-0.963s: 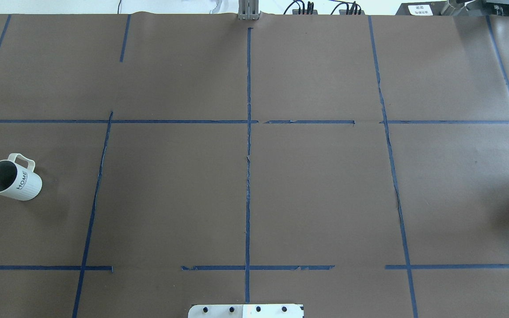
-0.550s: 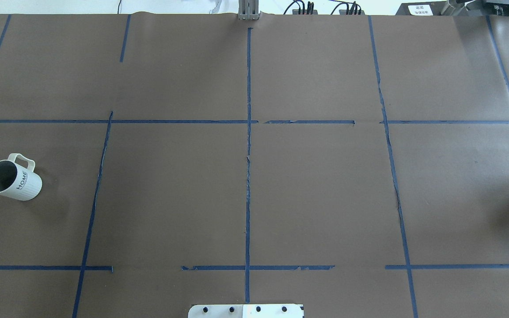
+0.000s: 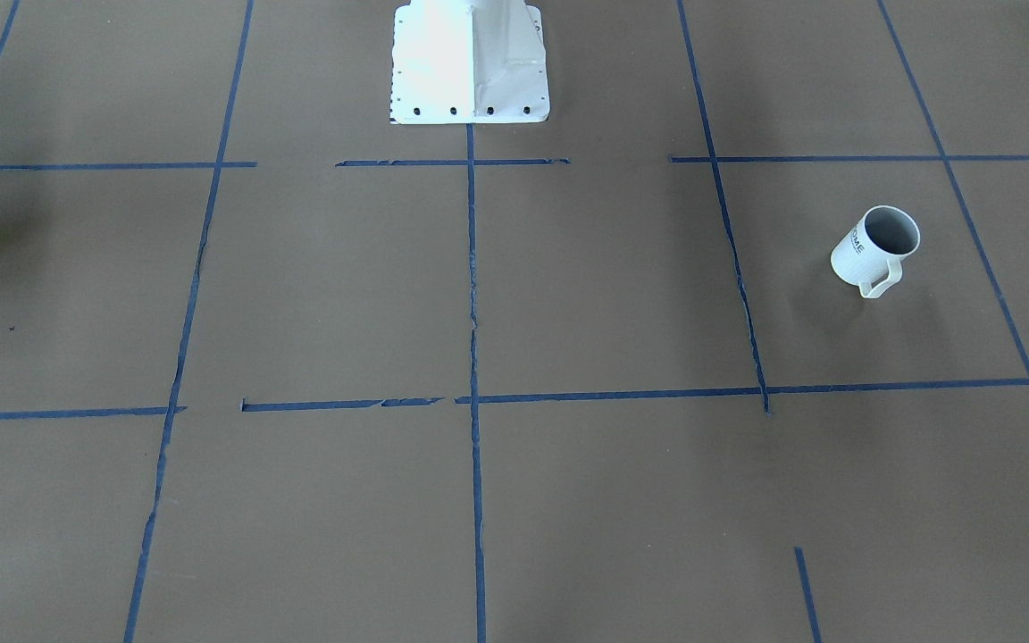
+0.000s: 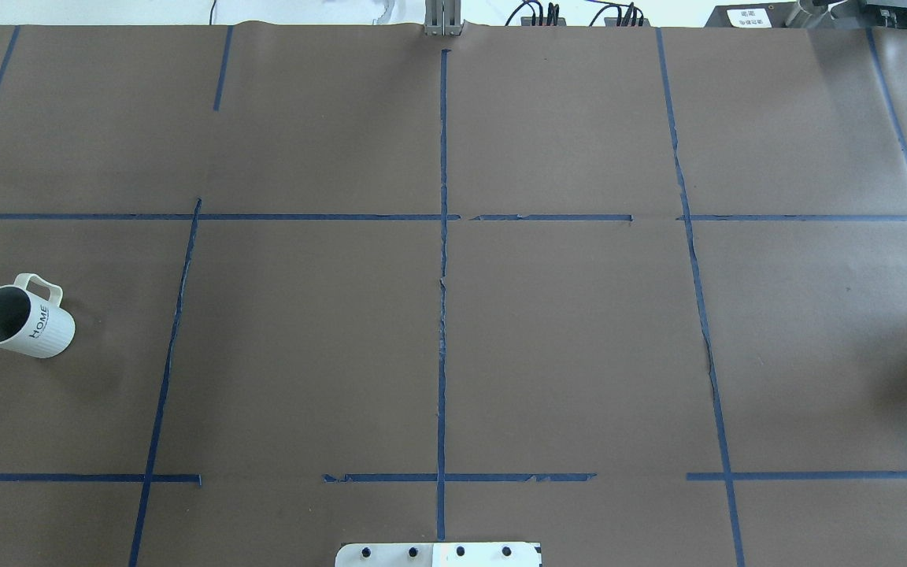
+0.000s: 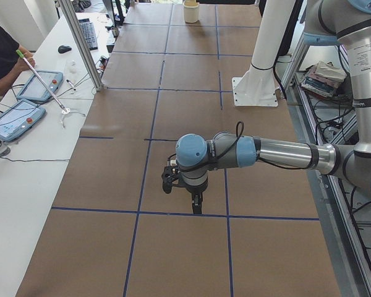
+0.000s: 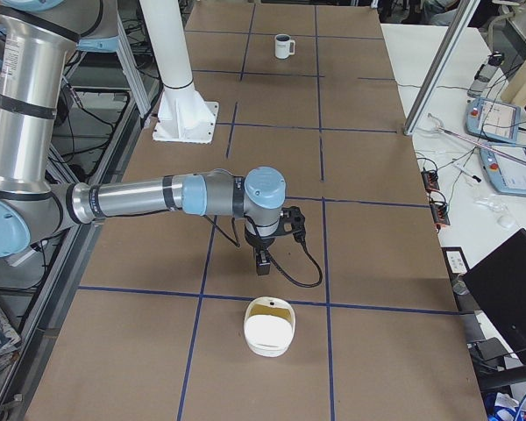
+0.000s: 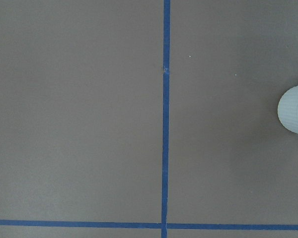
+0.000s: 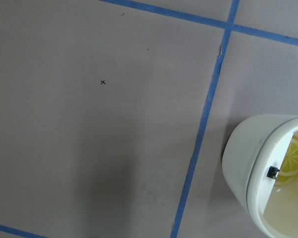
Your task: Left arm hands cup to right arm to dump lemon
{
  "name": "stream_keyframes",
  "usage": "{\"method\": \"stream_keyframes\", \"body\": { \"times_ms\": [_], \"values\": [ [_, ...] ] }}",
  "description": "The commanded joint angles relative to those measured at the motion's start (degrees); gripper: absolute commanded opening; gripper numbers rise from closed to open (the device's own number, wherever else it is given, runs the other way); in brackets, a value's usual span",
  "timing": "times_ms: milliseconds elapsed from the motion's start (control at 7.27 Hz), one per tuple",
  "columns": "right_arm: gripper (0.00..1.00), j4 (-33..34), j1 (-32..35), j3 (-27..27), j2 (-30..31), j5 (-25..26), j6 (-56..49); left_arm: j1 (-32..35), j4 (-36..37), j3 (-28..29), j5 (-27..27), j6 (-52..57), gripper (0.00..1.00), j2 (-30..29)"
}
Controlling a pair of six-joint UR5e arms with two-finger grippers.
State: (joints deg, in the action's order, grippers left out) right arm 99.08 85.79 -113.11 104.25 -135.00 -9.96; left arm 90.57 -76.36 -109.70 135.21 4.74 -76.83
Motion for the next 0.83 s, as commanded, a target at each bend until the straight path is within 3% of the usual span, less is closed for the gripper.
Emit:
{"method": "stream_keyframes", "body": {
  "times_ms": [0, 688],
  "values": [
    [1.0, 0.1, 0.0, 0.1, 0.1, 0.4, 0.4, 0.0, -0.2, 4.0, 0.1, -0.1, 1.0, -4.5],
    [1.0, 0.0, 0.0, 0.4, -0.2, 0.1, 0.4, 0.0, -0.4, 4.3, 0.1, -0.1, 1.0, -6.1]
  ]
}}
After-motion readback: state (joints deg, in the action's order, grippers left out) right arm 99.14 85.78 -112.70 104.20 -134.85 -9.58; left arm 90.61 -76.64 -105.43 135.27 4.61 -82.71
